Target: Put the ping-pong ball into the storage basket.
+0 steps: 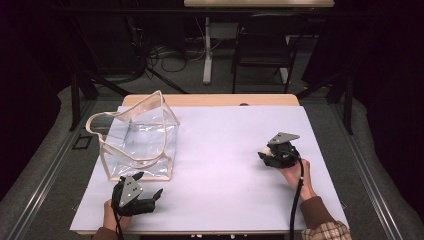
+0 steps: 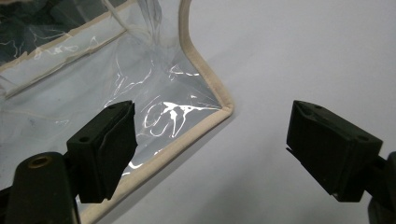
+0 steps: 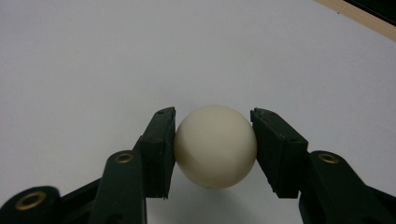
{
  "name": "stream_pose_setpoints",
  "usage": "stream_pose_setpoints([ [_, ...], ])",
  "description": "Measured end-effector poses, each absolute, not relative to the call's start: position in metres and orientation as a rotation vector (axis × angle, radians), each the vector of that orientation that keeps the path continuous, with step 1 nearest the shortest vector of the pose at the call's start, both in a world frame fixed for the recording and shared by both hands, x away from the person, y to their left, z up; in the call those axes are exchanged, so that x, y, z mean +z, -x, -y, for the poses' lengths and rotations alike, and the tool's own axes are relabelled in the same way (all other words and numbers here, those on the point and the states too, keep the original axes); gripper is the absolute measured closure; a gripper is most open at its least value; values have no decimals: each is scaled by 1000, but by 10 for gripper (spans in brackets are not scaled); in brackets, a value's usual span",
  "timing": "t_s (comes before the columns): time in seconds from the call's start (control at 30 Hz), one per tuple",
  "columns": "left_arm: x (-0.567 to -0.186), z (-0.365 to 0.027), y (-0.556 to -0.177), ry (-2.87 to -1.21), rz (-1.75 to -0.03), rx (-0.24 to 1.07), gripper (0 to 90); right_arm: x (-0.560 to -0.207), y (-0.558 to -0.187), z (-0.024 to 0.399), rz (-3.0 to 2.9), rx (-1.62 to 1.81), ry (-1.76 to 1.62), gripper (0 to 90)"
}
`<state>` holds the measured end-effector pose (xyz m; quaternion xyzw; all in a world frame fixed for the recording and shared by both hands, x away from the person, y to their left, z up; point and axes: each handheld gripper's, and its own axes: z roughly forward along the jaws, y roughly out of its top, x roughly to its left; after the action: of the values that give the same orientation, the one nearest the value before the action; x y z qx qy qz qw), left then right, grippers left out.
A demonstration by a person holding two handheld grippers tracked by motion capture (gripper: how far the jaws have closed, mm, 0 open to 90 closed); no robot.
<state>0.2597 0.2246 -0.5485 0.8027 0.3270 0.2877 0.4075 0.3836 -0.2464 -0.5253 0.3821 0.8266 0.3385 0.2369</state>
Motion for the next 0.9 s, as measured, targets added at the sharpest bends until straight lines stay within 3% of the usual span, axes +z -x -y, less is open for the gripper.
stream_pose_setpoints([
  [0.9,-550,-223,-261,-2030,-817,714,162,-500,-375,250,-2227,979,-1019,508],
])
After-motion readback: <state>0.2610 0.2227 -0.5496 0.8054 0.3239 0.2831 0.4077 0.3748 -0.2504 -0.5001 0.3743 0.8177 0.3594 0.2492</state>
